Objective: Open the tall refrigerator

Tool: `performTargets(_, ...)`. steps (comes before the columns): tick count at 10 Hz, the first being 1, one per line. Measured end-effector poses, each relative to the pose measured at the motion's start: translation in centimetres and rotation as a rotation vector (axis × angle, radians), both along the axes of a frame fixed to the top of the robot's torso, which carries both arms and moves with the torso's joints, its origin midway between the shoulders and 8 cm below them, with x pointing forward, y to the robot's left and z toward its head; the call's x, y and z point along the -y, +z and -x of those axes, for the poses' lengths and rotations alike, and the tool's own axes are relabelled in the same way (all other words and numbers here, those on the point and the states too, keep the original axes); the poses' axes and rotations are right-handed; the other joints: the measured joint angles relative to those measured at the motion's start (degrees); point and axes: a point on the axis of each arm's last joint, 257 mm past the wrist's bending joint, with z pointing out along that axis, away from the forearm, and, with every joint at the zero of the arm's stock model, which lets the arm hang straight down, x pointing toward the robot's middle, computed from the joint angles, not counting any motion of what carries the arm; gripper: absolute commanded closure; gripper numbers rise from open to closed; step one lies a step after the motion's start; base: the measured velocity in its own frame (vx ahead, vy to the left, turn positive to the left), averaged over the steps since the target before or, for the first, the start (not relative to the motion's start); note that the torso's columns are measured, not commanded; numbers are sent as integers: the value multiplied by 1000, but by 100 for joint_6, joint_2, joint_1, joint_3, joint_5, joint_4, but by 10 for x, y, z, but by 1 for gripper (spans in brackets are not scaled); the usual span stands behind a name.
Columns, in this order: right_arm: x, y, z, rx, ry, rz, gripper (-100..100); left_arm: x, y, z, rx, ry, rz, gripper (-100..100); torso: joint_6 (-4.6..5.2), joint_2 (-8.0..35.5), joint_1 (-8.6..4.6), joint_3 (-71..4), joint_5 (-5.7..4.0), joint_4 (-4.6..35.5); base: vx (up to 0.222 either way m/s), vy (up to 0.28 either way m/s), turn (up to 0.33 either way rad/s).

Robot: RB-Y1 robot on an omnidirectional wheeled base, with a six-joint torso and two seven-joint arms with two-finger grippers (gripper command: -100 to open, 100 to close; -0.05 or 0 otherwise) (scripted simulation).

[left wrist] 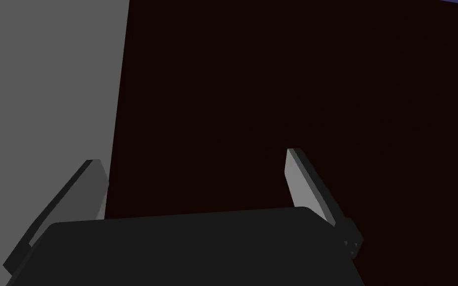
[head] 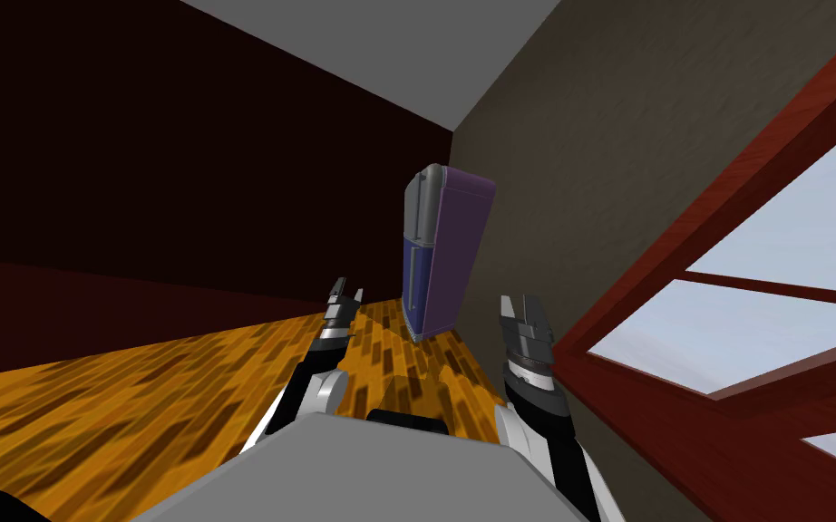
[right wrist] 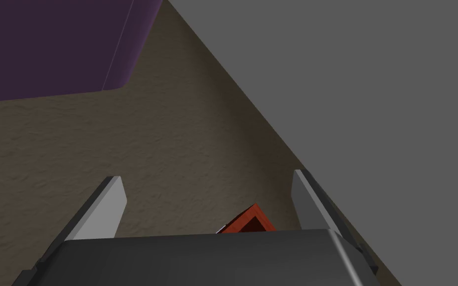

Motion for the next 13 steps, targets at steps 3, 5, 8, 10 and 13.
performTargets(3,0,0,0,0,0,0,0,0,0,0,0,0,0,0,0,1003,0,-2014,0,1006,0,0,0)
performTargets(5,0,0,0,0,0,0,0,0,0,0,0,0,0,0,0,1845,0,-3692,0,1846,0,0,0)
performTargets(8,0,0,0,0,0,0,0,0,0,0,0,0,0,0,0,3116,0,-6227,0,3114,0,0,0)
performTargets(10,0,0,0,0,0,0,0,0,0,0,0,0,0,-100,0,3962,0,-7919,0,3960,8,-3,7)
performTargets(13,0,0,0,0,0,0,0,5,3,-4,-7,-28,-72,-100,0,4219,-2,-8453,0,4221,21,-16,14)
